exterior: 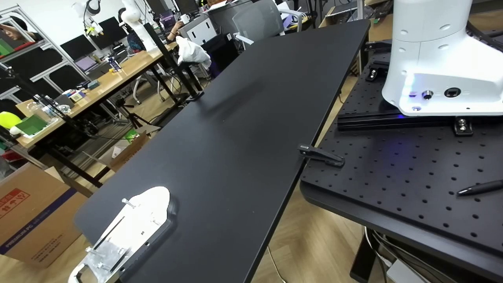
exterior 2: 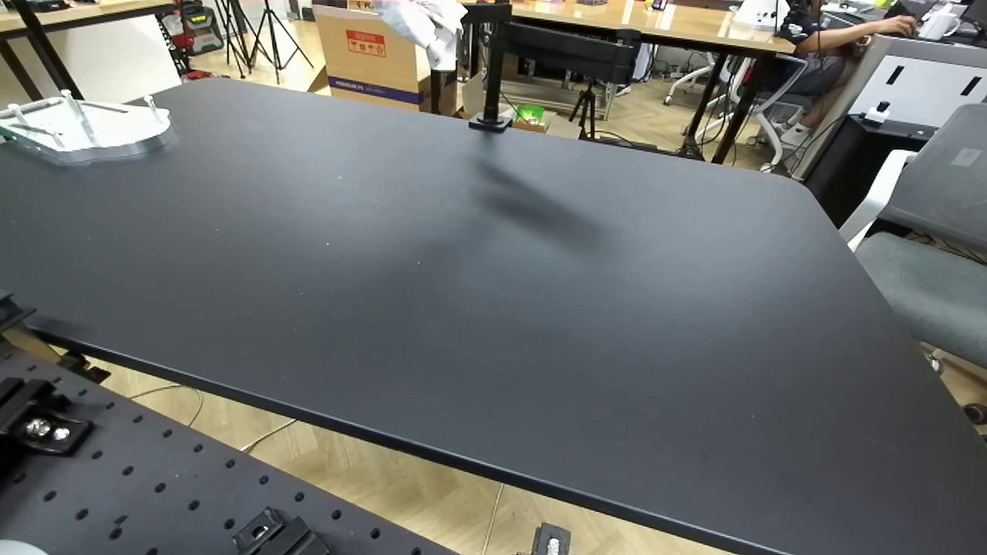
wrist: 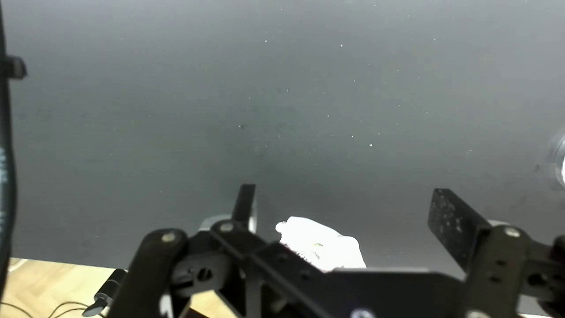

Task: Move the white towel from the black hanger and place it on the table

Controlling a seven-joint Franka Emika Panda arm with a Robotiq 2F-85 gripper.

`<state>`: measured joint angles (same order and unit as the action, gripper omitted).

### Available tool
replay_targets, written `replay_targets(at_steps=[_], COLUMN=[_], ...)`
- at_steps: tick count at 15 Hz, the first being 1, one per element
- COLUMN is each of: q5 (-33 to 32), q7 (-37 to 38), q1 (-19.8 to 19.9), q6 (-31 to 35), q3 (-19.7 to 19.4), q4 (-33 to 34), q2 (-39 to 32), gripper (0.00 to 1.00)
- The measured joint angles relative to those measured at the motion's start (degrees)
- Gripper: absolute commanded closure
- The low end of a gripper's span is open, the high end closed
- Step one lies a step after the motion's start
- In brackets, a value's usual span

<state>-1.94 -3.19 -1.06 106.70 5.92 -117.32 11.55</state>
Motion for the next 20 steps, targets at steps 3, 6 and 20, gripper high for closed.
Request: replay_targets(at_steps=[3, 6, 20], q5=[0.03, -2.1, -9.97], q7=[0.38, 2.34, 6.91], q1=[0.0, 0.02, -4.01], q6=[4.46, 15.22, 30.45], q3=[-0.26, -0.42, -0.43], q4=[-0.93, -2.0, 7.23], q2=[-0.21, -3.05, -23.88], gripper=[0.0, 0.0, 0.25])
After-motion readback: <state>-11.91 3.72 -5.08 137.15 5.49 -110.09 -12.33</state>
